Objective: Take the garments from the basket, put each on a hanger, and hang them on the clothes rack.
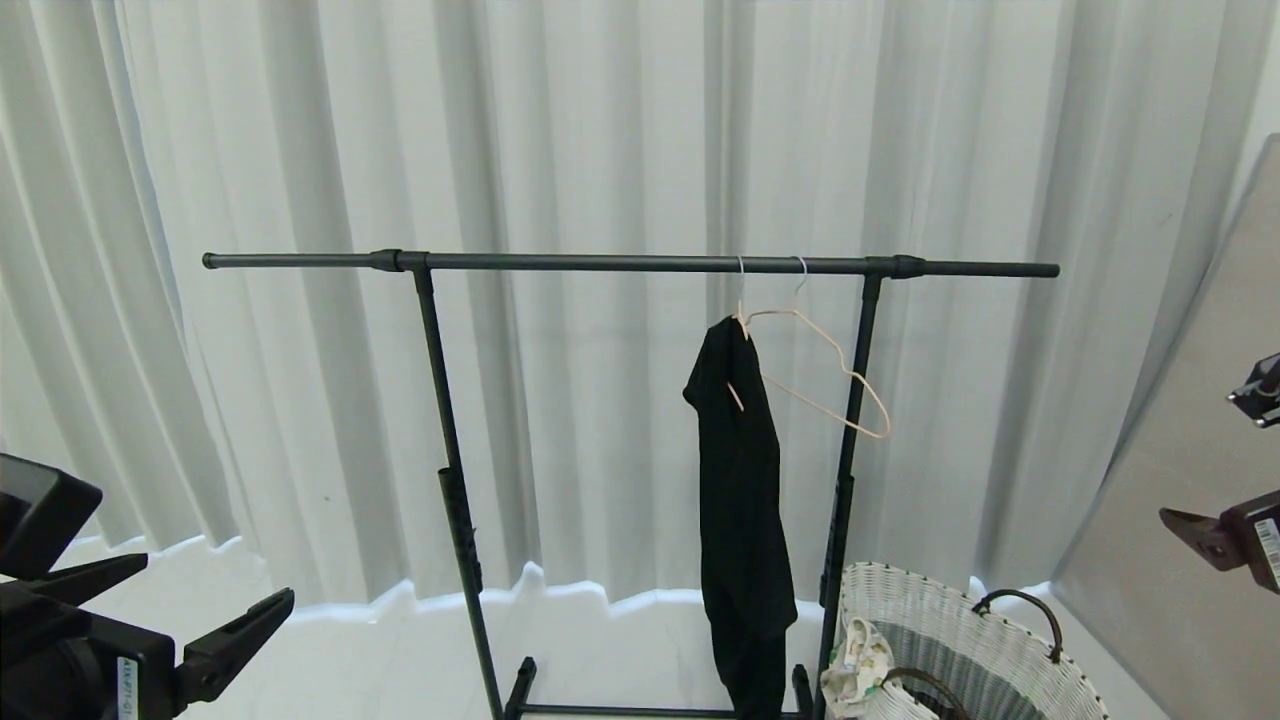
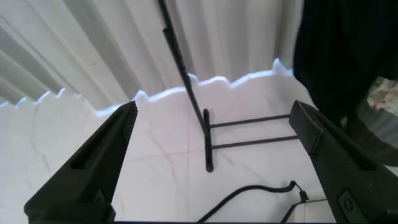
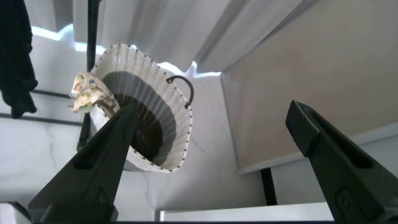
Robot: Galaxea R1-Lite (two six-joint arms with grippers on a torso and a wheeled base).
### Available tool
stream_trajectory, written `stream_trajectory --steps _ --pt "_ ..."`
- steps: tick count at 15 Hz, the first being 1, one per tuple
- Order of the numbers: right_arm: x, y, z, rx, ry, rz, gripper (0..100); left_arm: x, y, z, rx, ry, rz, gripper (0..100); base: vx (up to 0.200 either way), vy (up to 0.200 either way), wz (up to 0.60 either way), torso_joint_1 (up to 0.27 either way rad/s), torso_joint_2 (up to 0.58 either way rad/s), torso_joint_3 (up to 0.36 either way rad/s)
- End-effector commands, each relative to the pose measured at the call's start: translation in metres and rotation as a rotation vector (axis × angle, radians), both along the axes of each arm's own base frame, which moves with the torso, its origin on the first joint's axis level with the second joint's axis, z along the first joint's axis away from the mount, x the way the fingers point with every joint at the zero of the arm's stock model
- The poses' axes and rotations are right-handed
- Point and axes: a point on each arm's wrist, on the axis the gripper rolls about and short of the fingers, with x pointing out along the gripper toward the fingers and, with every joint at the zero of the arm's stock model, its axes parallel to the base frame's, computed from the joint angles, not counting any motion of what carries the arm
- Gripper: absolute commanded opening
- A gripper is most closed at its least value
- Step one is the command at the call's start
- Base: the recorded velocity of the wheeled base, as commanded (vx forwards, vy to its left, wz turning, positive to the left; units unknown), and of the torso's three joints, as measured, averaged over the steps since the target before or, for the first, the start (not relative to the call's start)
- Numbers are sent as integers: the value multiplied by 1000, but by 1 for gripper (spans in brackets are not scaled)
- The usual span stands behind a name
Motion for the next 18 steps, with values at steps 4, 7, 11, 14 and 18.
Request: stream_trajectory --steps 4,7,11,14,18 --pt "0 0 -6 -12 21 2 100 3 3 -2 3 19 33 100 0 0 0 -69 161 81" --pt "0 0 -7 -13 26 2 100 3 3 0 22 -5 23 100 0 0 0 -201 466 261" --pt "0 0 -7 -13 26 2 100 6 3 3 99 -46 -16 100 0 0 0 -210 491 282" --pt "0 0 -9 -11 31 -1 100 3 3 2 101 -49 -19 100 0 0 0 -193 476 284" --pt "-2 -1 -17 -13 40 -1 100 -2 3 -1 134 -54 -38 100 0 0 0 -179 474 293"
